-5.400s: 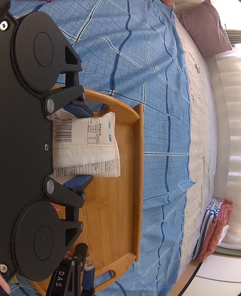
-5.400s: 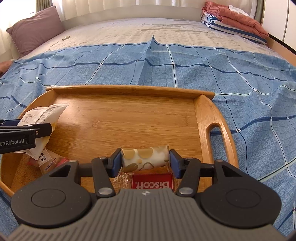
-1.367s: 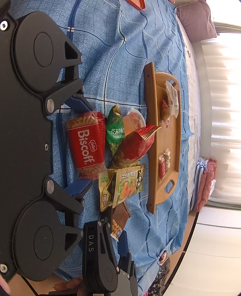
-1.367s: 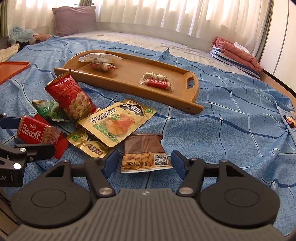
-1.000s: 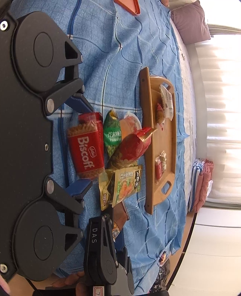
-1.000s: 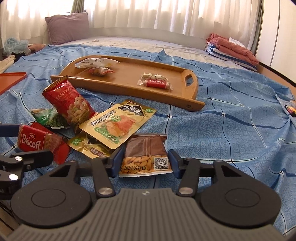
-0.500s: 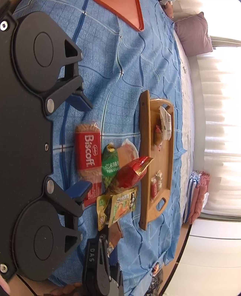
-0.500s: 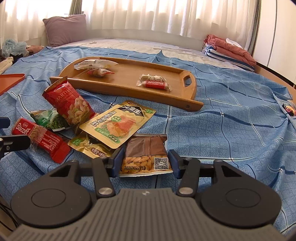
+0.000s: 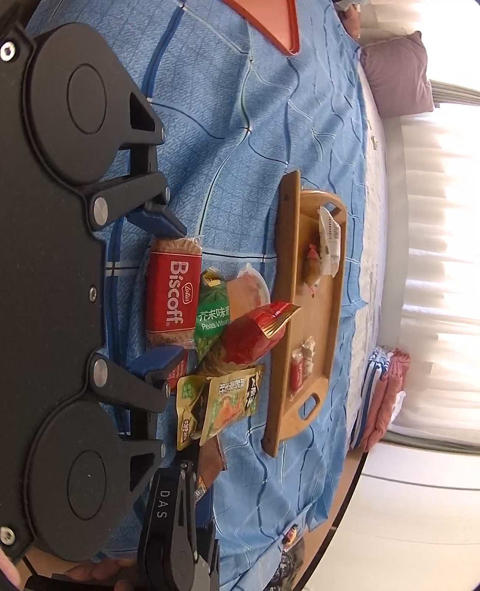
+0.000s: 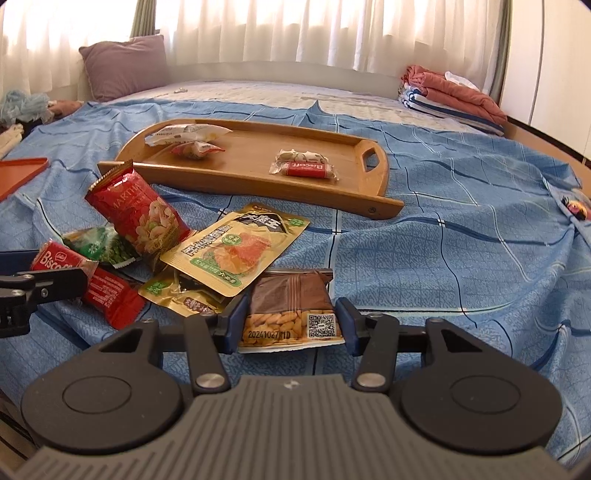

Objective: Organize snacks
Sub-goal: 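Grasp the red Biscoff pack with the left tool while the right tool grasps the brown almond bag, then carry both snacks onto the bamboo tray and open both tools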

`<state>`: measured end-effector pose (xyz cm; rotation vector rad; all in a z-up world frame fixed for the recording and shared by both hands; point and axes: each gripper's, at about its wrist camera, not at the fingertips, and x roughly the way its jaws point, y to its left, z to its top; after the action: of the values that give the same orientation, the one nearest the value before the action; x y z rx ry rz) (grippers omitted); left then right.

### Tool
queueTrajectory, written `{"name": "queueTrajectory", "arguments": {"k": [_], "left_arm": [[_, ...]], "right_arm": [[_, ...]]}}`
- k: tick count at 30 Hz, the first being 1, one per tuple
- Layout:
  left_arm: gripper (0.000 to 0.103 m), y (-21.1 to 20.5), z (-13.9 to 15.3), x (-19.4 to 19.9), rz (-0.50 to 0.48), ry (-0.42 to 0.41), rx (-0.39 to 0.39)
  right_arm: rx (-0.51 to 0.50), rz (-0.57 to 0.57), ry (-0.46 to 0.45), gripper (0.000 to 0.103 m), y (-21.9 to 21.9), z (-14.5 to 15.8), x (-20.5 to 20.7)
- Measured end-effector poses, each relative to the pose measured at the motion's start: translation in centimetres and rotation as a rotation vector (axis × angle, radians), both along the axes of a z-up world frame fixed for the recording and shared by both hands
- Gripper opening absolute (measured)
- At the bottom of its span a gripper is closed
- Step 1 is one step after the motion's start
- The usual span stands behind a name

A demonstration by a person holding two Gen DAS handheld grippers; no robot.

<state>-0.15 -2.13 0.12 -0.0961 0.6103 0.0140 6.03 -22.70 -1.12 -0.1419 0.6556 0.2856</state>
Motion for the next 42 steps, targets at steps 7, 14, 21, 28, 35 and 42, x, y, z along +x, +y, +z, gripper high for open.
{"name": "queueTrajectory", "arguments": {"k": [7,14,21,28,35,42], "left_arm": [[0.061,0.4,1.5,-0.9,-0.025,-0.035,0.019],[0.061,1.5,3.8,-0.3,-0.009,-0.086,0.019],[0.061,2.5,4.4,0.7,0.021,-0.088,0.019],[0.061,2.9,3.9,1.0,0.031,-0.072,0.02],[0.061,3.5,4.2,2.0,0.034,-0.057,0.006],[0.061,4.7,5.8,4.6,0.026,-0.057,-0.005]], "right_arm": [[0.018,-0.022,-0.022,0.055,-0.3,1.3,-0.8],[0.045,-0.107,-0.009,0.022,-1.7,2.6,0.5],[0.009,-0.03,0.014,0.055,-0.3,1.5,-0.2],[-0.048,-0.055,0.025,0.064,1.4,-0.3,0.7],[0.008,-0.071,0.034,0.048,0.8,0.8,0.8],[0.065,-0.103,-0.008,0.048,-0.2,3.9,2.8]]}}
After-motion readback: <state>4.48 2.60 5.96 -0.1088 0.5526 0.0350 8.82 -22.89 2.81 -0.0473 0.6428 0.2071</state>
